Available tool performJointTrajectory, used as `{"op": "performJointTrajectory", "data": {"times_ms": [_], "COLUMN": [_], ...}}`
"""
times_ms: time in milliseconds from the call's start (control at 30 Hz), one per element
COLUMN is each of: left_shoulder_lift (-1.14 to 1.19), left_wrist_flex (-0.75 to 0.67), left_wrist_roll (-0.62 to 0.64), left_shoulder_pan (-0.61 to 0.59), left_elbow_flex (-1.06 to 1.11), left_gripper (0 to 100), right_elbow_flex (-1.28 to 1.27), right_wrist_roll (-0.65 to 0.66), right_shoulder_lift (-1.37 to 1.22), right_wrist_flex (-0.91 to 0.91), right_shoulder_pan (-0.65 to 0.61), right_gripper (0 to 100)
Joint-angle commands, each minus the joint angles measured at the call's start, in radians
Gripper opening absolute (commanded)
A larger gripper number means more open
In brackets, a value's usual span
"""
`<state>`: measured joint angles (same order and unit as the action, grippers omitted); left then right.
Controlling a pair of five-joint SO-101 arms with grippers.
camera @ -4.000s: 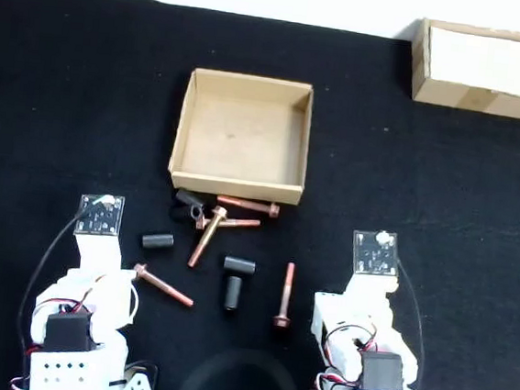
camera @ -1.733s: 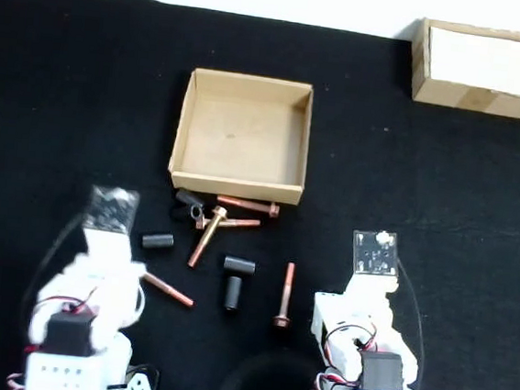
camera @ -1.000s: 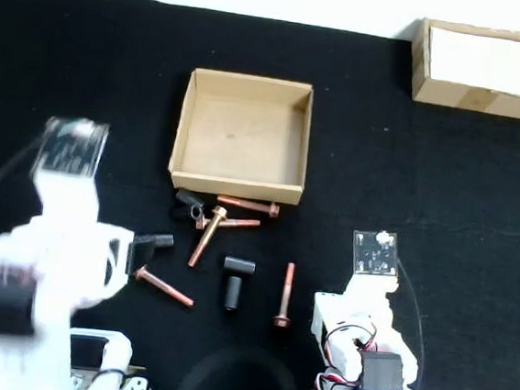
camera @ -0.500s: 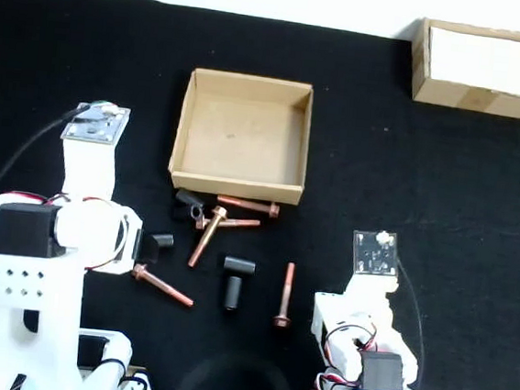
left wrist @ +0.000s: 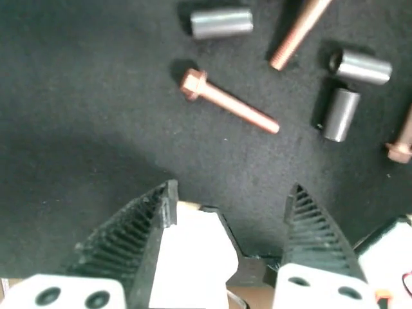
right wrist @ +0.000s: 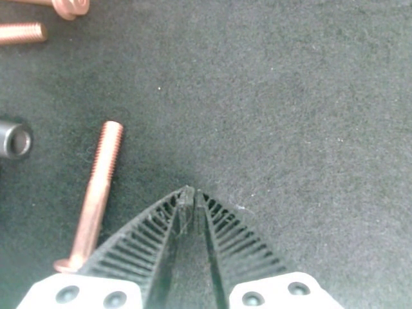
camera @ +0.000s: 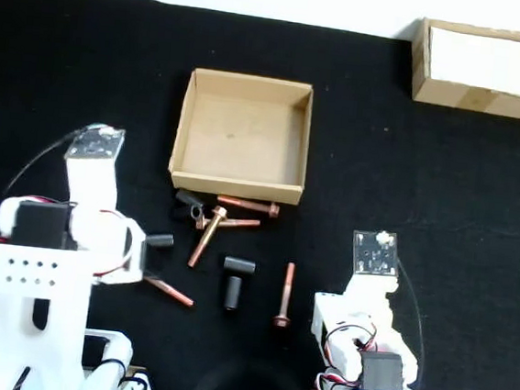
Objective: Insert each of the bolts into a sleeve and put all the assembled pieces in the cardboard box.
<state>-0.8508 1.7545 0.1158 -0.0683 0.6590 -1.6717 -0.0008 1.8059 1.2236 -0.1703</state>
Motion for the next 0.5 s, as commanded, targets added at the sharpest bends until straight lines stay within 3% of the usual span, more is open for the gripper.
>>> {"op": "performJointTrajectory", "data": {"times_ms": [0, 133, 333, 467], "left_shoulder_lift": [-0.001, -0.002, -0.001, -0.001], "left_wrist_flex": [-0.002, -0.046, -0.084, -0.087], "left_wrist_roll": [0.020, 0.035, 0.285, 0.249], "left_shoulder_pan": [0.101, 0.194, 0.205, 0.203], "left_elbow_flex": [-0.008, -0.007, 0.001, 0.068], "left_gripper": [27, 27, 27, 27], "right_elbow_flex": [-0.125, -0.128, 0.024, 0.231], "right_wrist_roll": [0.008, 0.003, 0.002, 0.000], "right_shoulder_lift": [-0.002, -0.002, -0.010, -0.015], "right_wrist_flex": [-0.005, -0.048, -0.171, -0.061], "right_shoulder_pan": [0.002, -0.056, 0.084, 0.088], "right_gripper": [0.7, 0.9, 6.1, 15.8]}}
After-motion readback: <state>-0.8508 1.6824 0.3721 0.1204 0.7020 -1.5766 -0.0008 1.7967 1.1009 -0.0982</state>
